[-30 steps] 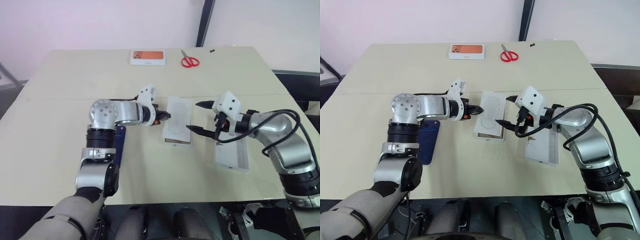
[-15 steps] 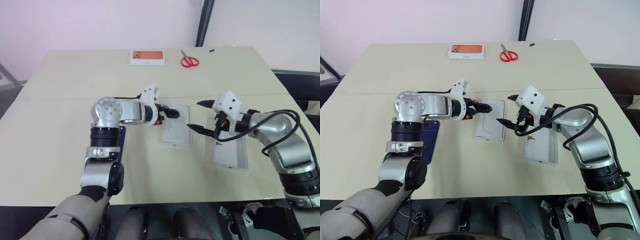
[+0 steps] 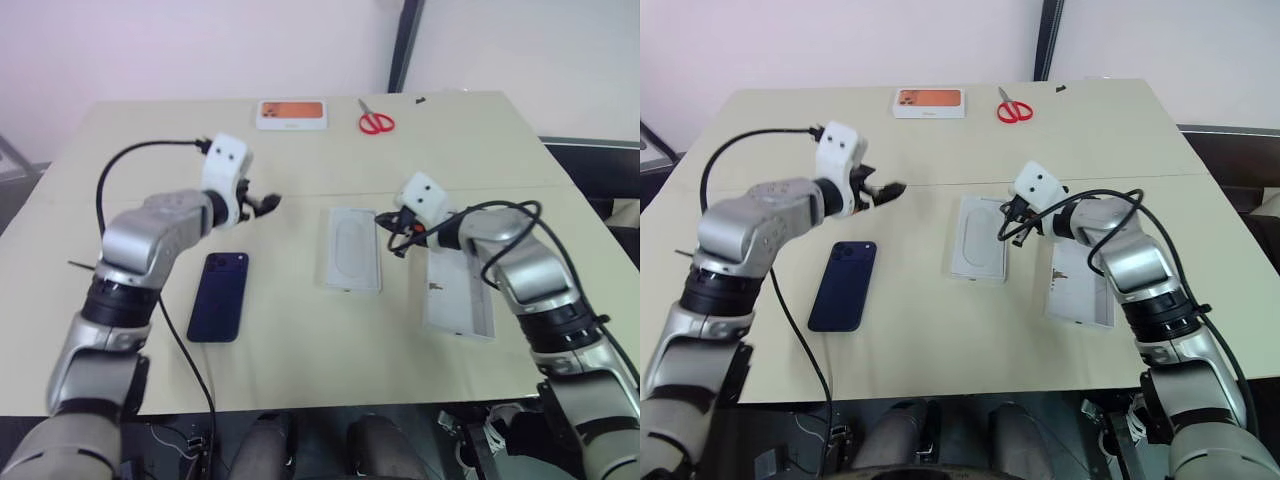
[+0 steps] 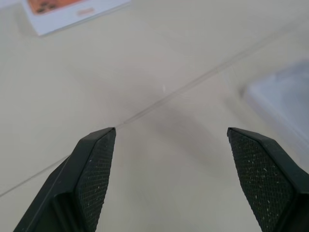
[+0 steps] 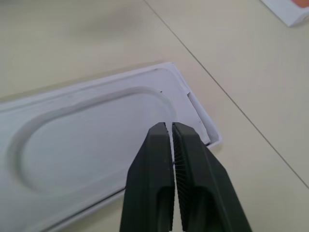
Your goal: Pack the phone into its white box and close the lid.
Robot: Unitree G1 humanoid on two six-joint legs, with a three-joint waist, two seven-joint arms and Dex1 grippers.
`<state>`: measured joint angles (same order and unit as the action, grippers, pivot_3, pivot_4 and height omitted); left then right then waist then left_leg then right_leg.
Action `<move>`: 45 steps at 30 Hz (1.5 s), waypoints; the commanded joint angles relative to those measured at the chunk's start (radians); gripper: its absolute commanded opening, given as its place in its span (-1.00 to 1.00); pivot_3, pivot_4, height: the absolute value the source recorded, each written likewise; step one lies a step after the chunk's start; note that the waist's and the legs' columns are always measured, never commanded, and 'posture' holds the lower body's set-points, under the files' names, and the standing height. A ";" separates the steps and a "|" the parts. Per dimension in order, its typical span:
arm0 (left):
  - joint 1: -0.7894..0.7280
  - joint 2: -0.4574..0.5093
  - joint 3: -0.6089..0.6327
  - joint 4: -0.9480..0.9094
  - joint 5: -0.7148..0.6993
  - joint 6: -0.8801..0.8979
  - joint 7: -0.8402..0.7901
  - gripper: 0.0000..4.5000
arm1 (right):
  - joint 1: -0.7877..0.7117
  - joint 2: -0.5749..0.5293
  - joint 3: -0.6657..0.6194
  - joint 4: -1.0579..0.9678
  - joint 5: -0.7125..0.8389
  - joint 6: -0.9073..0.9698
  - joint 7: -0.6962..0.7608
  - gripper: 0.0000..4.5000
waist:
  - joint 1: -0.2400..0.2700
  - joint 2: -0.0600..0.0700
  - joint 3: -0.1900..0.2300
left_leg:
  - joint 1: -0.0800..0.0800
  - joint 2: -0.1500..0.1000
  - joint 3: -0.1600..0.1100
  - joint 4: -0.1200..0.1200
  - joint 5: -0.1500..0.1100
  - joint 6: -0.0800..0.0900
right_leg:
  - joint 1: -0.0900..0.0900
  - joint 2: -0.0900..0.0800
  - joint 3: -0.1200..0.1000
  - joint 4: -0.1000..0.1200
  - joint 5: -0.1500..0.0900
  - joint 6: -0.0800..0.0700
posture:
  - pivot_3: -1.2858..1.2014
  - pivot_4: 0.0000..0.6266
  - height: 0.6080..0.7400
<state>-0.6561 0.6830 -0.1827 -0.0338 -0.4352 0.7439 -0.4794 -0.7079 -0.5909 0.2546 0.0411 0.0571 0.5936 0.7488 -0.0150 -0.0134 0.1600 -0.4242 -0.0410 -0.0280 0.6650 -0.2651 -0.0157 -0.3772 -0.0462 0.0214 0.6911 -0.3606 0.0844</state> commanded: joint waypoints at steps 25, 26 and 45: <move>0.557 0.118 0.280 -0.304 -0.021 -0.228 -0.333 0.73 | -0.096 0.127 0.162 0.286 -0.235 -0.126 0.020 -0.98 | 0.000 0.000 0.000 | -0.001 0.000 0.000 0.000 -0.003 0.005 | -0.004 0.000 0.000 0.007 0.000 0.000 | 0.03 -0.52 1.00; 0.556 0.115 0.281 -0.306 -0.020 -0.226 -0.332 0.73 | -0.092 0.121 0.162 0.277 -0.242 -0.129 0.024 -0.98 | 0.000 0.000 0.000 | -0.001 0.000 0.000 0.001 -0.003 0.006 | -0.004 0.000 0.000 0.007 0.000 0.000 | 0.03 -0.52 1.00; 0.505 0.075 0.248 -0.302 -0.010 -0.208 -0.322 0.73 | -0.130 0.204 0.113 0.262 -0.258 -0.108 -0.019 -0.98 | -0.004 0.000 0.000 | -0.002 0.000 0.000 0.000 -0.002 0.004 | -0.005 0.000 0.000 0.007 0.000 0.000 | 0.03 -0.52 1.00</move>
<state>-0.1382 0.7589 0.0560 -0.3088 -0.4445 0.5363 -0.8028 -0.8181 -0.3908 0.3701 0.2991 -0.1899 0.5064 0.7424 -0.0190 -0.0131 0.1601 -0.4260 -0.0410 -0.0281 0.6652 -0.2673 -0.0117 -0.3824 -0.0464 0.0211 0.6985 -0.3605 0.0842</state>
